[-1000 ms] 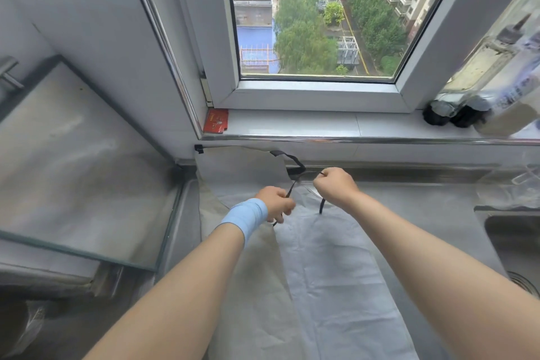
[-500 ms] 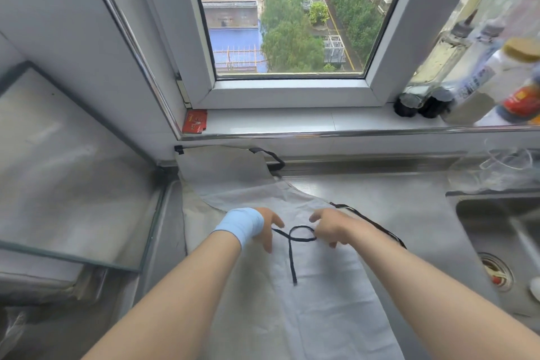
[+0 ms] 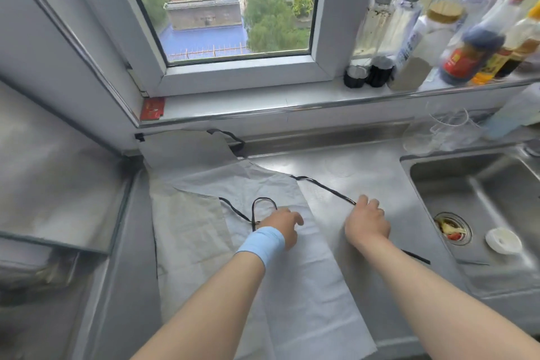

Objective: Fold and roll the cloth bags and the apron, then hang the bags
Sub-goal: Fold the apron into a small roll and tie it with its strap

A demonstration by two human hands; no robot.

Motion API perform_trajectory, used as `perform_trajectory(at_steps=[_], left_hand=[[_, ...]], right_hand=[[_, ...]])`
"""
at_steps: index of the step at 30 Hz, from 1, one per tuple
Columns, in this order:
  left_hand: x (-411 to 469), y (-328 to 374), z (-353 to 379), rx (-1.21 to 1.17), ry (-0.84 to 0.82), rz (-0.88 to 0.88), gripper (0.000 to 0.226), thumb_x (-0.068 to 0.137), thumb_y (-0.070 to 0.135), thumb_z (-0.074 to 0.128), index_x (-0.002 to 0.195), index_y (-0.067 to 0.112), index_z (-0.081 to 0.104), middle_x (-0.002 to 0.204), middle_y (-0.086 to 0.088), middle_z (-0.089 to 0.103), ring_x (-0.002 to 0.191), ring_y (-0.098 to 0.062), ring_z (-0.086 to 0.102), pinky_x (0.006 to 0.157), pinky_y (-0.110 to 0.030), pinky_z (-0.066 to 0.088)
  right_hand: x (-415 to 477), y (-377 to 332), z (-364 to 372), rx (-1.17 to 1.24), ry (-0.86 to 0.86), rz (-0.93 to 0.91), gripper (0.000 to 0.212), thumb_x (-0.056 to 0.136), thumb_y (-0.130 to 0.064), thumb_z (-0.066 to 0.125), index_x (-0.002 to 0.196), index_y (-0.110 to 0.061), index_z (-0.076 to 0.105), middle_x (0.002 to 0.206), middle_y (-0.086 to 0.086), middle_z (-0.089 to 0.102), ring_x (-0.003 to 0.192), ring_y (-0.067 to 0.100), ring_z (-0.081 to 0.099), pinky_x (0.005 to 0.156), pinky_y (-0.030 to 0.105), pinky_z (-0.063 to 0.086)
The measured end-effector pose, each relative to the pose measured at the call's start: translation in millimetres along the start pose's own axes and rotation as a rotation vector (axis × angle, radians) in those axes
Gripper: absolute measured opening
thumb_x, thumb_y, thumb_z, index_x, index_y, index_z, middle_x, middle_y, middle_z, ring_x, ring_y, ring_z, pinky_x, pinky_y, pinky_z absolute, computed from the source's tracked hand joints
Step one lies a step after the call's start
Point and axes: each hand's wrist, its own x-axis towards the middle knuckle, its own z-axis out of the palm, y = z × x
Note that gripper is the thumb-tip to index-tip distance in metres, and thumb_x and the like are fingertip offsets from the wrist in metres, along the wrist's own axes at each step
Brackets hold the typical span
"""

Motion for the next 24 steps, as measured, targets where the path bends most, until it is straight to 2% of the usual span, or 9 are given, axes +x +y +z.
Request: perform_trajectory(at_steps=[3, 7, 9, 11, 14, 16, 19, 21, 24], left_hand=[[5.1, 19.4, 10.6, -0.036, -0.023, -0.001, 0.04, 0.092, 0.017, 0.048, 0.129, 0.031, 0.053, 0.131, 0.005, 0.052, 0.118, -0.018, 0.053, 0.094, -0.029, 0.042], [3.8, 44.1, 18.7, -0.186, -0.014, -0.042, 0.036, 0.093, 0.021, 0.047, 0.127, 0.028, 0.056, 0.126, 0.006, 0.06, 0.113, -0.019, 0.058, 0.095, -0.03, 0.047], [1.7, 55.0, 20.5, -0.409, -0.031, -0.107, 0.034, 0.093, 0.027, 0.046, 0.125, 0.023, 0.057, 0.123, 0.0, 0.063, 0.101, -0.022, 0.067, 0.084, -0.03, 0.051], [-1.4, 63.7, 15.7, -0.745, -0.106, -0.225, 0.033, 0.093, 0.036, 0.047, 0.118, 0.017, 0.058, 0.118, -0.003, 0.064, 0.082, -0.022, 0.072, 0.065, -0.026, 0.05], [-7.0, 58.8, -0.9, -0.964, -0.08, -0.332, 0.03, 0.085, 0.044, 0.061, 0.097, 0.017, 0.065, 0.085, 0.0, 0.068, 0.063, -0.016, 0.068, 0.055, -0.022, 0.043], [-11.6, 47.4, -8.0, -0.968, 0.014, -0.346, 0.024, 0.083, 0.041, 0.066, 0.089, 0.018, 0.067, 0.069, 0.002, 0.065, 0.055, -0.015, 0.063, 0.053, -0.021, 0.04], [-27.6, 27.2, -19.2, -0.857, 0.057, -0.377, 0.015, 0.085, 0.027, 0.06, 0.089, 0.017, 0.069, 0.074, 0.001, 0.07, 0.054, -0.018, 0.063, 0.052, -0.02, 0.043], [-39.5, 7.6, -21.9, -0.559, 0.086, -0.423, 0.019, 0.088, 0.02, 0.053, 0.093, 0.014, 0.07, 0.089, -0.005, 0.074, 0.069, -0.024, 0.068, 0.065, -0.026, 0.051], [-55.0, -23.1, -15.6, -0.198, 0.096, -0.505, 0.027, 0.091, 0.021, 0.049, 0.109, 0.012, 0.068, 0.114, -0.01, 0.067, 0.101, -0.03, 0.064, 0.084, -0.031, 0.05]], right_hand=[[5.9, 26.1, 9.4, 0.02, -0.028, 0.019, 0.034, 0.095, -0.017, 0.05, 0.127, -0.009, 0.044, 0.129, 0.012, 0.046, 0.115, 0.032, 0.056, 0.085, 0.039, 0.049], [2.3, 33.6, 14.5, 0.061, -0.117, -0.039, 0.025, 0.09, -0.008, 0.046, 0.109, -0.012, 0.062, 0.114, 0.009, 0.064, 0.106, 0.031, 0.063, 0.08, 0.034, 0.049], [-1.4, 29.8, 9.0, 0.24, -0.209, -0.127, 0.018, 0.086, -0.012, 0.049, 0.079, -0.018, 0.064, 0.084, 0.005, 0.065, 0.083, 0.027, 0.063, 0.066, 0.027, 0.044], [-11.6, 16.1, -2.9, 0.511, -0.326, -0.242, 0.025, 0.083, -0.013, 0.053, 0.058, -0.017, 0.057, 0.056, -0.003, 0.056, 0.056, 0.016, 0.054, 0.049, 0.02, 0.038], [-28.7, -9.6, -22.7, 0.732, -0.503, -0.363, 0.024, 0.078, -0.007, 0.058, 0.061, -0.021, 0.067, 0.053, -0.01, 0.06, 0.046, 0.008, 0.049, 0.042, 0.014, 0.035], [-33.7, -20.7, -32.1, 0.778, -0.582, -0.395, 0.017, 0.075, -0.009, 0.06, 0.07, -0.02, 0.072, 0.062, -0.007, 0.066, 0.05, 0.009, 0.053, 0.043, 0.016, 0.035], [-36.0, -27.8, -29.4, 0.772, -0.611, -0.351, 0.017, 0.078, -0.011, 0.059, 0.087, -0.016, 0.073, 0.081, -0.001, 0.072, 0.056, 0.013, 0.06, 0.047, 0.02, 0.037], [-40.0, -26.8, -18.8, 0.719, -0.507, -0.284, 0.018, 0.082, -0.009, 0.054, 0.088, -0.018, 0.068, 0.085, 0.0, 0.07, 0.063, 0.015, 0.062, 0.051, 0.022, 0.042], [-44.8, -16.1, 2.0, 0.49, -0.384, -0.292, 0.022, 0.084, -0.01, 0.05, 0.091, -0.026, 0.064, 0.102, -0.003, 0.065, 0.097, 0.017, 0.063, 0.08, 0.027, 0.051]])
